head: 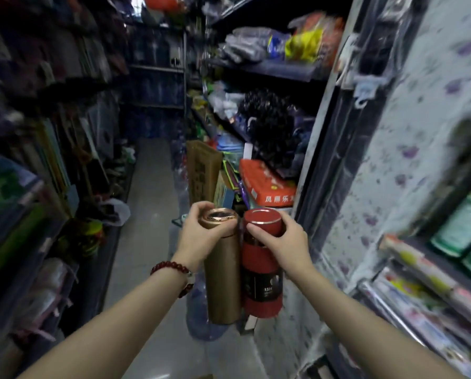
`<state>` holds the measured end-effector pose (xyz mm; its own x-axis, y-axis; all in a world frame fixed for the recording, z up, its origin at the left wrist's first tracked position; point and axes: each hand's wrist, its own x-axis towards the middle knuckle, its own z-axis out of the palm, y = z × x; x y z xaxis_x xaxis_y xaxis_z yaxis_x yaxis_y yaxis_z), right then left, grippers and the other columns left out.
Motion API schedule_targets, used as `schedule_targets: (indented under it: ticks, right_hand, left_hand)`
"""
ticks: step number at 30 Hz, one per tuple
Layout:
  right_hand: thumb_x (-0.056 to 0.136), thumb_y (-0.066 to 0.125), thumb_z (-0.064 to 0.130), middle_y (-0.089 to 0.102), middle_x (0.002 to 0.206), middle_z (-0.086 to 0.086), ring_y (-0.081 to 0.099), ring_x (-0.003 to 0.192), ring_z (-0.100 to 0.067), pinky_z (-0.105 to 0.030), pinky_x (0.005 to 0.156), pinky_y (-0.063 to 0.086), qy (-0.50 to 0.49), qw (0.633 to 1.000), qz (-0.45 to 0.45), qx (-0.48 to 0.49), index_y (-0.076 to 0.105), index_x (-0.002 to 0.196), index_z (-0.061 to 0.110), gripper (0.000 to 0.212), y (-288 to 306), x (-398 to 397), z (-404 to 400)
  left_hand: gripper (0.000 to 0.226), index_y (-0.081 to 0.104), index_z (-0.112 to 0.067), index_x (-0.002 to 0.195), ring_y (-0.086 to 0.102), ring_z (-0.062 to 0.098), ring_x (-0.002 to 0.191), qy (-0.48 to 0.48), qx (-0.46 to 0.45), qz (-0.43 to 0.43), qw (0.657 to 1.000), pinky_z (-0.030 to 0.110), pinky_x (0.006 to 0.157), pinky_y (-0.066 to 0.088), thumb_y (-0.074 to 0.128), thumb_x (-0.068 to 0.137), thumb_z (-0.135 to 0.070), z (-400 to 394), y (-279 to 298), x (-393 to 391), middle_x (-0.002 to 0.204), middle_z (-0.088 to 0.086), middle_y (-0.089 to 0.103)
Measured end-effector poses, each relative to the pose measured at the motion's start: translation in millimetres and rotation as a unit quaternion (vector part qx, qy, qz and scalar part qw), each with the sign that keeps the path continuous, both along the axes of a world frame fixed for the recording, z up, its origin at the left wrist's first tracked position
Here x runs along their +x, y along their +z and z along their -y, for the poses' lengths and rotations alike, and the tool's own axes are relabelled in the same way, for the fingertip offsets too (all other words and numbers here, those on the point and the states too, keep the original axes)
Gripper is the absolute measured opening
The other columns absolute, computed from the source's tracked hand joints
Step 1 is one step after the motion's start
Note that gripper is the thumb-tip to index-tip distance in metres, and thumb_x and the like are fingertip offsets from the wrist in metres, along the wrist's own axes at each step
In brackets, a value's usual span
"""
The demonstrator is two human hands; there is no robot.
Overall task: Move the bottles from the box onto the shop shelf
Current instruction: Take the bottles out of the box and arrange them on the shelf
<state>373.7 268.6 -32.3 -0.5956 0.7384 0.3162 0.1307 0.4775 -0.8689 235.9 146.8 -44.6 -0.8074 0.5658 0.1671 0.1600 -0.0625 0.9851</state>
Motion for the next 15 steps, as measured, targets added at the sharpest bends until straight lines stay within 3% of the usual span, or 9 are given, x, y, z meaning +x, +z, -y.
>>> schedule_targets:
  ticks: [3, 7, 10, 13, 15]
  right_hand:
    - [0.056, 0.078, 0.063, 0.073, 0.096, 0.014, 0.067, 0.092, -0.002, -0.035, 0.086, 0.056, 0.002, 0.999, -0.029, -0.013, 0.068, 0.101, 0.034, 0.055, 46, 8, -13]
    - [0.048, 0.079, 0.068, 0.073, 0.090, 0.017, 0.067, 0.085, 0.004, -0.024, 0.076, 0.054, -0.035, 0.998, -0.054, 0.012, 0.066, 0.094, 0.036, 0.057, 92, 18, -25]
    - [0.041, 0.081, 0.070, 0.073, 0.090, 0.013, 0.068, 0.086, -0.001, -0.029, 0.078, 0.056, -0.071, 0.995, -0.071, 0.018, 0.061, 0.089, 0.037, 0.062, 119, 27, -32]
    - [0.040, 0.084, 0.065, 0.072, 0.093, 0.008, 0.068, 0.088, -0.006, -0.032, 0.081, 0.056, -0.104, 0.990, -0.090, 0.023, 0.058, 0.091, 0.032, 0.065, 144, 41, -35]
    - [0.042, 0.084, 0.060, 0.072, 0.094, 0.007, 0.068, 0.088, -0.005, -0.030, 0.081, 0.055, -0.133, 0.986, -0.102, 0.027, 0.059, 0.093, 0.028, 0.066, 162, 55, -34]
  left_hand:
    - [0.053, 0.059, -0.037, 0.094, 0.067, 0.012, 0.093, -0.010, 0.028, -0.027, 0.999, 0.033, 0.083, 0.057, 0.083, 0.048, -0.048, -17, 50, 3, 0.099, -0.006, 0.069]
    - [0.051, 0.063, -0.041, 0.088, 0.068, -0.002, 0.082, -0.041, 0.045, -0.064, 0.996, 0.018, 0.069, 0.052, 0.082, 0.043, -0.055, -36, 103, 7, 0.087, -0.017, 0.071]
    - [0.056, 0.062, -0.039, 0.091, 0.069, 0.005, 0.086, -0.075, 0.065, -0.063, 0.993, 0.023, 0.074, 0.054, 0.085, 0.042, -0.054, -54, 137, 11, 0.095, -0.011, 0.072]
    - [0.058, 0.062, -0.038, 0.091, 0.070, 0.006, 0.083, -0.110, 0.093, -0.066, 0.987, 0.018, 0.067, 0.052, 0.083, 0.040, -0.054, -73, 165, 21, 0.092, -0.009, 0.072]
    - [0.056, 0.062, -0.040, 0.090, 0.069, 0.009, 0.084, -0.137, 0.102, -0.065, 0.983, 0.024, 0.069, 0.055, 0.083, 0.040, -0.056, -86, 181, 30, 0.095, -0.007, 0.071]
